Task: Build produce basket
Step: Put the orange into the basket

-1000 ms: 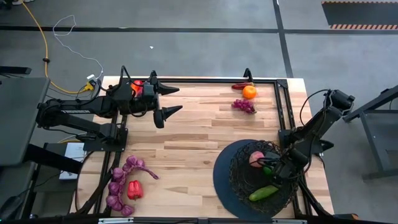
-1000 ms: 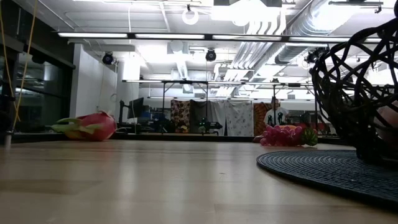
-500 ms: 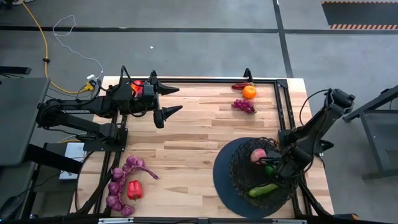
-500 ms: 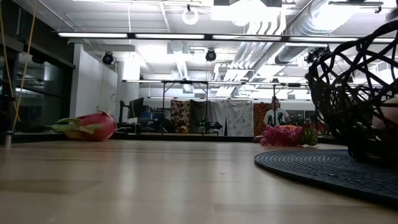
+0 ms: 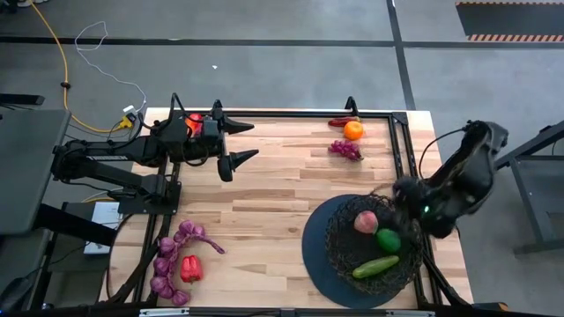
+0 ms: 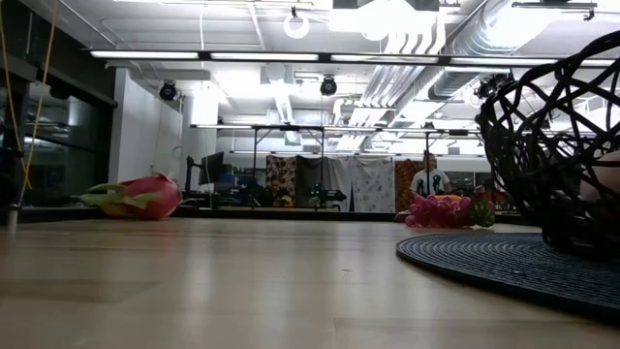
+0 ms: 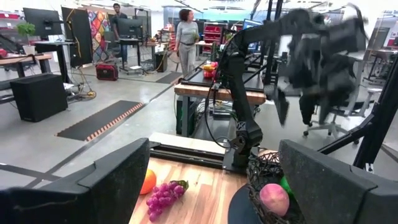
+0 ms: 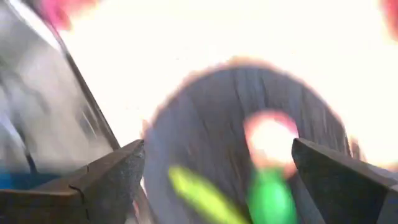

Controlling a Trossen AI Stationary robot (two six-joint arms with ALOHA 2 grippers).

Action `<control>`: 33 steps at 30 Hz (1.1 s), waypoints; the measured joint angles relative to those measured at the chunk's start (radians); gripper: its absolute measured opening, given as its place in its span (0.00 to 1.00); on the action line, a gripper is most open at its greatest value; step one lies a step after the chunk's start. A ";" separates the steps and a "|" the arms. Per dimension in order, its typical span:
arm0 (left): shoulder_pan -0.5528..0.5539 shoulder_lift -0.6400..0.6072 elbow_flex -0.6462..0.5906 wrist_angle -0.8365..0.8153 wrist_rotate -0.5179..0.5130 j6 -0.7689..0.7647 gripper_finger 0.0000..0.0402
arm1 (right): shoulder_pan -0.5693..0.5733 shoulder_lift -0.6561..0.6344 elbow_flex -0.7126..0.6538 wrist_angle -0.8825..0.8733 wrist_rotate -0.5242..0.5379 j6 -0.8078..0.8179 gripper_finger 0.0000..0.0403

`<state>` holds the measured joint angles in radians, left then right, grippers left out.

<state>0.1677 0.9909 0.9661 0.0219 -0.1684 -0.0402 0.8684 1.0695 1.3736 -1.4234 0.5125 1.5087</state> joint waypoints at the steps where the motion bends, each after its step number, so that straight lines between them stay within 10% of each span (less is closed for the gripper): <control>1: 0.000 0.000 0.000 0.000 0.000 0.000 0.86 | 0.000 0.000 0.040 0.000 0.111 -0.013 0.98; 6: 0.000 0.000 0.000 0.000 0.000 0.000 0.86 | -0.001 0.000 0.178 0.105 0.638 -0.249 0.98; 9: 0.000 0.000 0.000 0.000 0.000 -0.001 0.86 | -0.006 -0.001 0.200 0.183 0.735 -0.483 0.98; 18: 0.000 -0.001 0.000 0.007 0.000 -0.010 0.86 | -0.194 -0.051 -0.041 0.221 0.288 -0.420 0.98; 27: 0.000 -0.001 0.000 0.021 -0.001 -0.060 0.86 | -0.473 -0.337 -0.621 1.198 -0.058 -0.935 0.98; 33: 0.000 -0.001 0.000 0.044 -0.002 -0.090 0.86 | -0.680 -0.407 -0.763 1.588 -0.321 -1.112 0.98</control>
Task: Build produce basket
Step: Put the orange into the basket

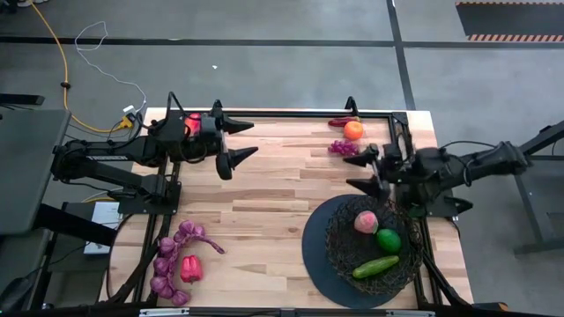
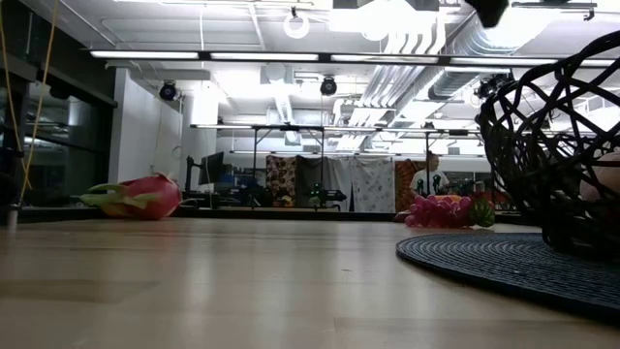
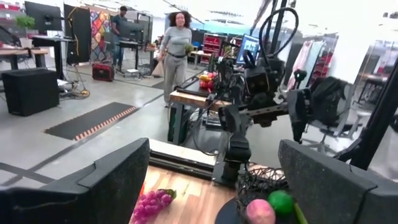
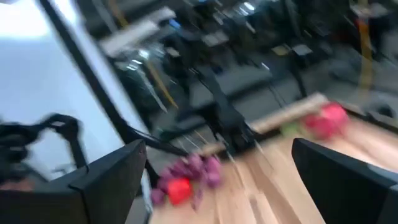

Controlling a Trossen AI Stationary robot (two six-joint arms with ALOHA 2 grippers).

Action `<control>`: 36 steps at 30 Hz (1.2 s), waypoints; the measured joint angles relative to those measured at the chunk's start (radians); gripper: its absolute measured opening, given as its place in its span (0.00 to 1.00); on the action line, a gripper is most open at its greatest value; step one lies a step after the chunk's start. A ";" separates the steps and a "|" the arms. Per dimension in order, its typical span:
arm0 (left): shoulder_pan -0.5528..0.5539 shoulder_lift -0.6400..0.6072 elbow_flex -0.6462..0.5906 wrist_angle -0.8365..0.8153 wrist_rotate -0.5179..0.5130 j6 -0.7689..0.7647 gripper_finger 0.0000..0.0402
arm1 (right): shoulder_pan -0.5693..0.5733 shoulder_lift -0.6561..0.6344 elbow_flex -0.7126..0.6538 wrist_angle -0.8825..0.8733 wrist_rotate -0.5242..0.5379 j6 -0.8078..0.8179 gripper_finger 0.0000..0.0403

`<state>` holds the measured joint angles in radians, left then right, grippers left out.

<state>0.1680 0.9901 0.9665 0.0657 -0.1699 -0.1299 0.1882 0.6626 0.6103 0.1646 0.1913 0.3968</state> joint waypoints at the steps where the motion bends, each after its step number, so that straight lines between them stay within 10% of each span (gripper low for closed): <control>1: 0.000 0.000 0.000 0.005 0.000 -0.015 0.86 | -0.021 -0.001 -0.001 0.031 -0.041 -0.017 0.98; 14: 0.000 -0.003 0.000 0.013 0.008 -0.035 0.86 | -0.066 0.011 0.046 0.137 -0.030 -0.050 0.98; 19: 0.000 -0.003 0.000 0.013 -0.023 -0.044 0.86 | -0.067 0.050 0.053 0.111 0.187 0.023 0.98; 25: -0.003 -0.003 0.000 0.008 -0.032 -0.073 0.86 | -0.217 0.213 0.252 -0.417 0.467 0.268 0.98; 31: -0.003 -0.003 0.000 0.006 -0.032 -0.024 0.86 | -0.507 0.485 0.479 -0.971 0.404 0.421 0.98; 36: -0.003 -0.003 0.000 0.005 -0.029 0.020 0.86 | -0.700 0.665 0.507 -1.058 0.325 0.460 0.98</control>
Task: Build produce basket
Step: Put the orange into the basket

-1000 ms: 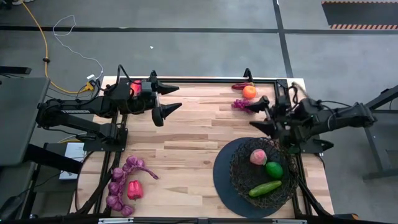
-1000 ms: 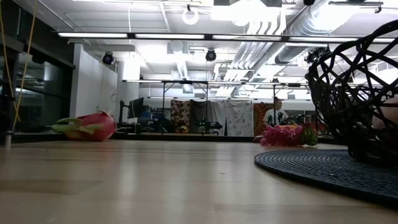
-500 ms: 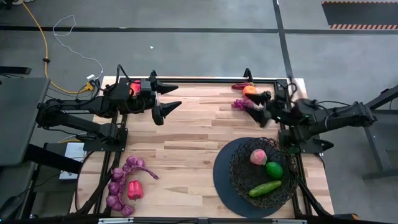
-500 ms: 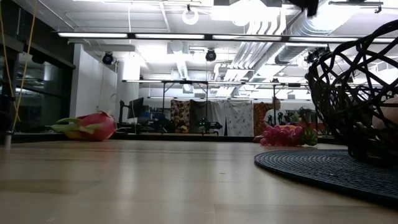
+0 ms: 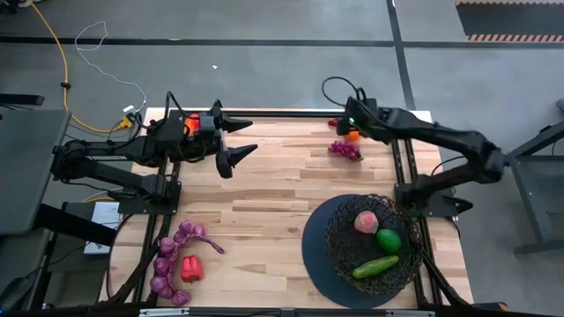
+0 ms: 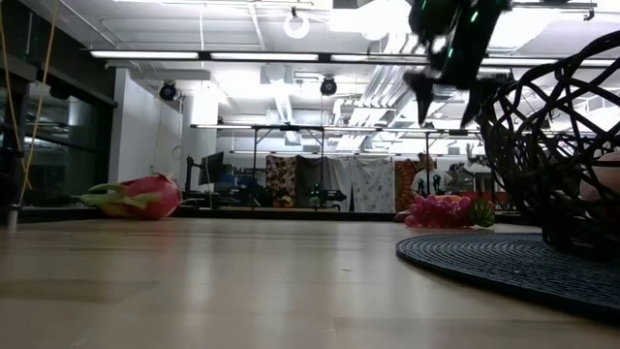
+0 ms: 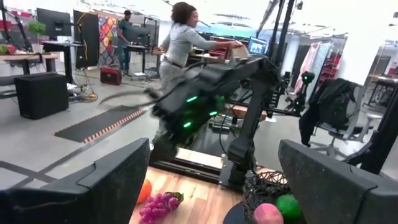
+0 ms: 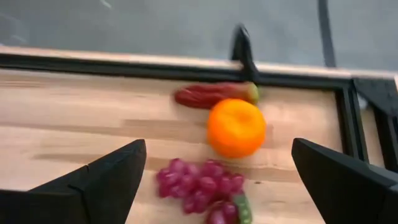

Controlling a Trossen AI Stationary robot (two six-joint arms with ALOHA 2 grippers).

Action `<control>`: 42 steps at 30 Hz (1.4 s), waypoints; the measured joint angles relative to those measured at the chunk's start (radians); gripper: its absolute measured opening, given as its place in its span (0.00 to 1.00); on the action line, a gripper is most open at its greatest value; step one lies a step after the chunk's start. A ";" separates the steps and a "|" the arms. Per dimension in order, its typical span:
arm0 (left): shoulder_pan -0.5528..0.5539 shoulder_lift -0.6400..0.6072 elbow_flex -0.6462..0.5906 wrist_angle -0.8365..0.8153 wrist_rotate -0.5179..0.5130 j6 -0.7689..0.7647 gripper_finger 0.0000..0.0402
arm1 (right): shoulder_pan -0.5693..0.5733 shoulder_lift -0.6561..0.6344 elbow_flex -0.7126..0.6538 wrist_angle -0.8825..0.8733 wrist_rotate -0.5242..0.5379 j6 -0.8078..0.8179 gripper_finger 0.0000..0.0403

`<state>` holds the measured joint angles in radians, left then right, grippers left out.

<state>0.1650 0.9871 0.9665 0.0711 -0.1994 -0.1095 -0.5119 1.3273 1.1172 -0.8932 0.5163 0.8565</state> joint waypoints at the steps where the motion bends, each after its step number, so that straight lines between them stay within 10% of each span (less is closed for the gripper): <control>1: 0.000 0.000 0.000 0.000 0.005 0.007 0.86 | -0.032 0.033 0.000 0.002 -0.022 0.000 0.98; 33: 0.000 0.000 0.000 0.000 0.005 0.009 0.86 | -0.250 0.445 -0.003 0.141 -0.131 0.200 0.97; 42: 0.000 0.000 0.000 0.000 0.005 0.009 0.86 | -0.254 0.445 -0.003 0.130 -0.128 0.189 0.79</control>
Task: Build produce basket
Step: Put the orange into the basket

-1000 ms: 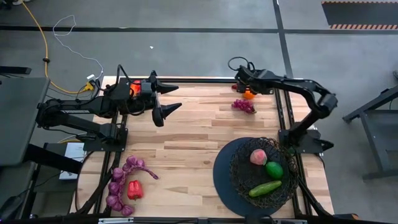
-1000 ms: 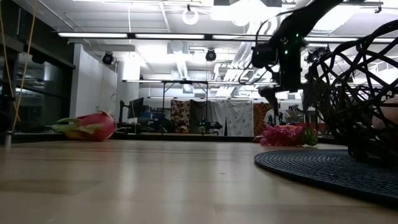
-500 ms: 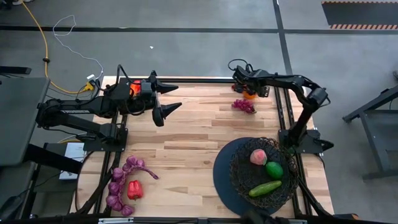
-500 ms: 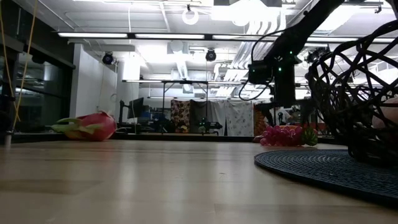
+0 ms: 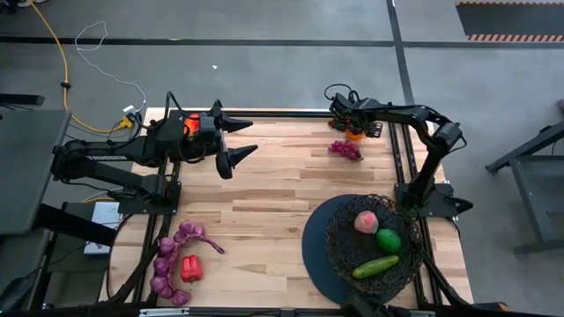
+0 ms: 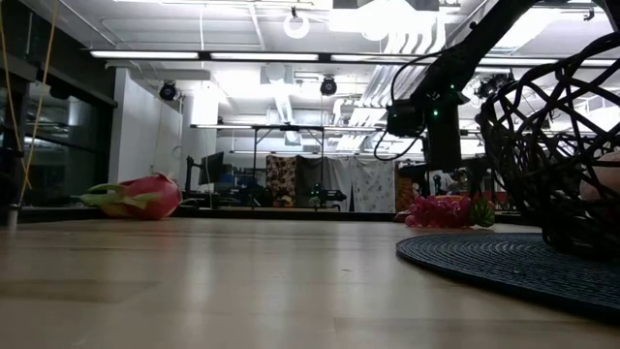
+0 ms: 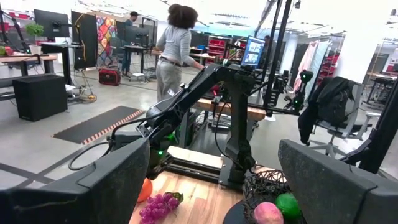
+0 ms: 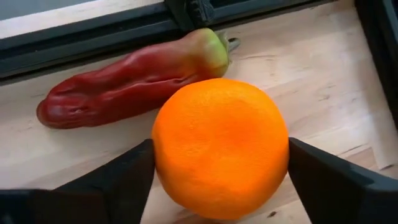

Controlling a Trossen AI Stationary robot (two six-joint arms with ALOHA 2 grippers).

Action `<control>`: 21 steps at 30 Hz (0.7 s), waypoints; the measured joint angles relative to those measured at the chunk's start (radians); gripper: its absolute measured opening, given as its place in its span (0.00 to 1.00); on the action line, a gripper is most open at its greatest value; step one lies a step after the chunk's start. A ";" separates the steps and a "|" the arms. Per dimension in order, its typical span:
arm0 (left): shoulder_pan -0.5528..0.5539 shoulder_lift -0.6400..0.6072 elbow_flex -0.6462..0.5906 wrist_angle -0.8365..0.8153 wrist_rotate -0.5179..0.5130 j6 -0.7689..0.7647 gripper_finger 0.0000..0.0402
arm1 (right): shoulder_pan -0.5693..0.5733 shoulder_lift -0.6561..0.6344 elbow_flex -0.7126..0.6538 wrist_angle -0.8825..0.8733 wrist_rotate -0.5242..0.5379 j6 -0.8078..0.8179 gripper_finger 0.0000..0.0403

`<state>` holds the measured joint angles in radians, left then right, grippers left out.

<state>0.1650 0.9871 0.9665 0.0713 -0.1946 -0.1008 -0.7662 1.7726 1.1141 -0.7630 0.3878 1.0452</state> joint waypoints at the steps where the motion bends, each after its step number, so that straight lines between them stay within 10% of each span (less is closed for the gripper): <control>1: 0.000 0.000 0.000 0.000 0.000 0.000 0.86 | 0.000 -0.003 0.000 -0.006 -0.005 -0.009 0.76; 12: 0.000 0.000 0.000 0.000 0.010 0.000 0.86 | 0.058 -0.293 -0.001 0.009 0.009 -0.300 0.70; 21: 0.000 0.000 0.000 0.000 0.013 -0.001 0.86 | 0.333 -0.680 -0.001 0.207 -0.122 -0.594 0.70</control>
<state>0.1650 0.9873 0.9665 0.0711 -0.1813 -0.1018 -0.4336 1.0922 1.1133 -0.5563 0.2657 0.4515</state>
